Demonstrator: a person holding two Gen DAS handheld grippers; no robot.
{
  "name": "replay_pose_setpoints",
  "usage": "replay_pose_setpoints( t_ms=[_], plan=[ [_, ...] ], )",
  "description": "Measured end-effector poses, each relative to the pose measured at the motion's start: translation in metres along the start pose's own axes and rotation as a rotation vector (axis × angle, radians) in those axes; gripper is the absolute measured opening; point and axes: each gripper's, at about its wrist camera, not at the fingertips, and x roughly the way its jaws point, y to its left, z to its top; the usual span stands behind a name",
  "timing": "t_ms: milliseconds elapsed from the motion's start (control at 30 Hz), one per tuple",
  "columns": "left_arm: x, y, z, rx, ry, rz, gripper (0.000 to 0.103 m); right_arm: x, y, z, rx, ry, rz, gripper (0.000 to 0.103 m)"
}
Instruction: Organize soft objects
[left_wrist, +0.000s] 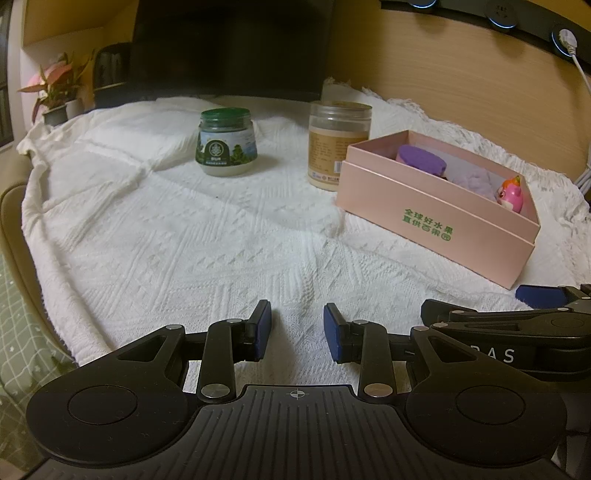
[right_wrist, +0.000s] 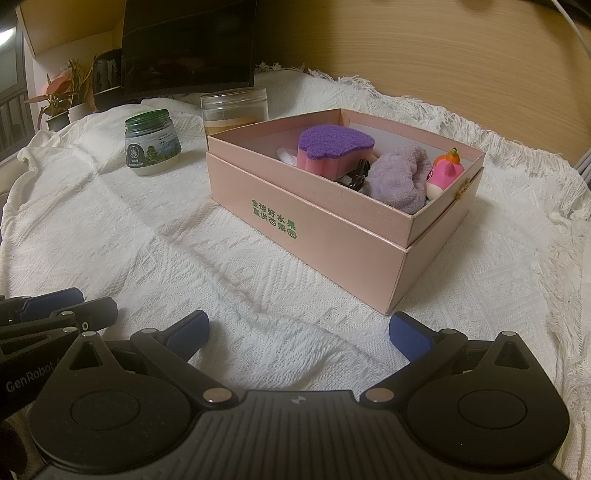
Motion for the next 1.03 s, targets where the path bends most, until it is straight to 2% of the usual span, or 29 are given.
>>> replay_pose_setpoints(
  t_ms=[1033],
  plan=[
    [0.0008, -0.001, 0.0001, 0.01, 0.004, 0.009, 0.034, 0.0001, -0.0001, 0.0006, -0.001, 0.001, 0.0, 0.103]
  ],
)
